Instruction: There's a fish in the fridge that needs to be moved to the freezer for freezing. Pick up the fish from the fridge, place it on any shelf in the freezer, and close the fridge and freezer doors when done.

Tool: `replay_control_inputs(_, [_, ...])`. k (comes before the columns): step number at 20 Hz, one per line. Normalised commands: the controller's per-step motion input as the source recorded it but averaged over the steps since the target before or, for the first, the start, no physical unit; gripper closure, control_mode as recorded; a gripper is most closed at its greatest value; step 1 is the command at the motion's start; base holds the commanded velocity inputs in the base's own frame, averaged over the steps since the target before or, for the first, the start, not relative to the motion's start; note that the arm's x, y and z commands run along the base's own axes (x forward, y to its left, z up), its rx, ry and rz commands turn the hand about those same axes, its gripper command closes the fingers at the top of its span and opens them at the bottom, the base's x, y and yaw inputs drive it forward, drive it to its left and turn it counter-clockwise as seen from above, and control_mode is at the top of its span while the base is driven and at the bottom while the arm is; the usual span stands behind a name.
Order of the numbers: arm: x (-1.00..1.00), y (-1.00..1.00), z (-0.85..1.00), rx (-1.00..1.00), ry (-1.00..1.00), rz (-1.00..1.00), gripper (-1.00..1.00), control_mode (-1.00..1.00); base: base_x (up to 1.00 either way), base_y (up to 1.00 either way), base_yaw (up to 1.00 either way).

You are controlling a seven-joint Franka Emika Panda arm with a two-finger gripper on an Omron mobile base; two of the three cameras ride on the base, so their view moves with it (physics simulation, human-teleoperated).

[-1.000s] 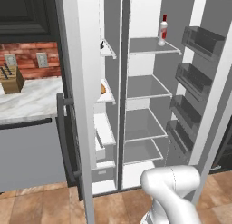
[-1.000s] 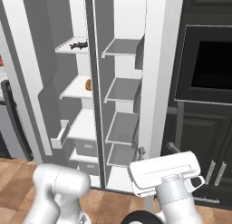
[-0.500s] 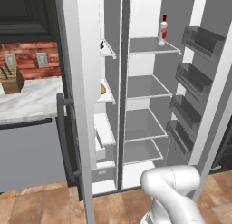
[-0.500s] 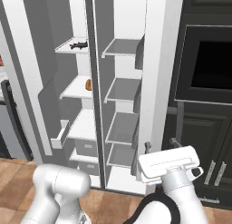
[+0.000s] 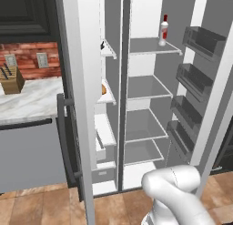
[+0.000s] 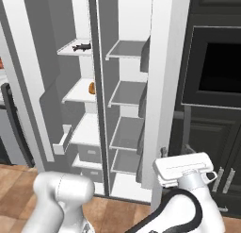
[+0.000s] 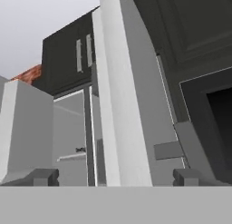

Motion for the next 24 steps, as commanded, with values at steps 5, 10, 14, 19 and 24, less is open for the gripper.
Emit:
replay_control_inputs(5, [0.39,-0.18,-0.40,-0.04,0.05,0.00,-1.00,-1.00,0.00,0.00,0.00])
replay_control_inputs(10, [0.50,-0.22,-0.38,0.00,0.08,0.00,-1.00,-1.00,0.00,0.00,0.00])
replay_control_inputs(14, [0.52,-0.34,-0.39,0.00,0.10,0.00,-1.00,-1.00,0.00,0.00,0.00])
replay_control_inputs(19, [0.37,-0.20,-0.38,0.00,0.07,0.00,-1.00,-1.00,0.00,0.00,0.00])
replay_control_inputs(24, [0.36,-0.12,-0.33,0.00,0.04,0.00,-1.00,-1.00,0.00,0.00,0.00])
